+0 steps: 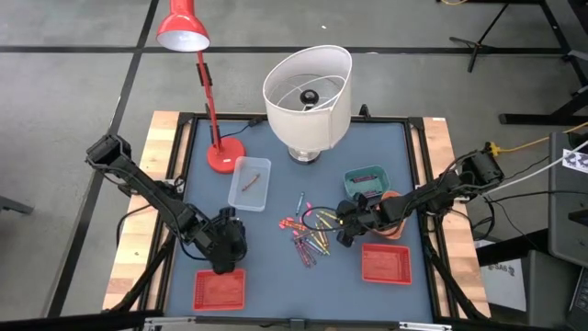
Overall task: Sort crayons
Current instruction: Put the yellow crayon into the orange bin
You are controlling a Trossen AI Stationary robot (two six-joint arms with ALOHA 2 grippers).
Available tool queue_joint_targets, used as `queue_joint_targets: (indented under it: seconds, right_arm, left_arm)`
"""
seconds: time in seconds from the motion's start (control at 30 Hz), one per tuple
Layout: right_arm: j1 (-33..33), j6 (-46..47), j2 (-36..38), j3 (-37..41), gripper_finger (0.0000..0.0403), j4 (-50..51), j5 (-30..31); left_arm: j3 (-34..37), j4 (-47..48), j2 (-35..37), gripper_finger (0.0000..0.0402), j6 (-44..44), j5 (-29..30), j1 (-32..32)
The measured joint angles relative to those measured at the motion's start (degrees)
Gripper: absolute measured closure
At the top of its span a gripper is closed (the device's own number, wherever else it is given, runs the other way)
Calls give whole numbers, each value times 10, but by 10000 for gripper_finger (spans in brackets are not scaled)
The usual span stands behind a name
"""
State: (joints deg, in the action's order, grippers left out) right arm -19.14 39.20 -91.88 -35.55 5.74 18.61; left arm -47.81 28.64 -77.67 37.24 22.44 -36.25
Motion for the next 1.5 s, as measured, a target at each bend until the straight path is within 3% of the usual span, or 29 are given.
queue_joint_targets:
  seconds: [0.13,0.4,0.63,1.13,1.5]
  right_arm:
    - [0,0,0,0,370,-1,0]
    - [1,-52,0,-41,388,22,-21]
    - [1,-108,5,-98,382,45,-71]
    - [-25,-217,7,-309,380,363,-90]
    - [-30,-157,104,-277,380,474,-71]
  left_arm:
    - [0,-44,0,321,-17,45,0]
    - [0,-109,0,321,-79,119,0]
    - [0,-125,0,321,-78,129,15]
    - [0,-129,0,321,-79,128,61]
    - [0,-129,0,321,-79,126,77]
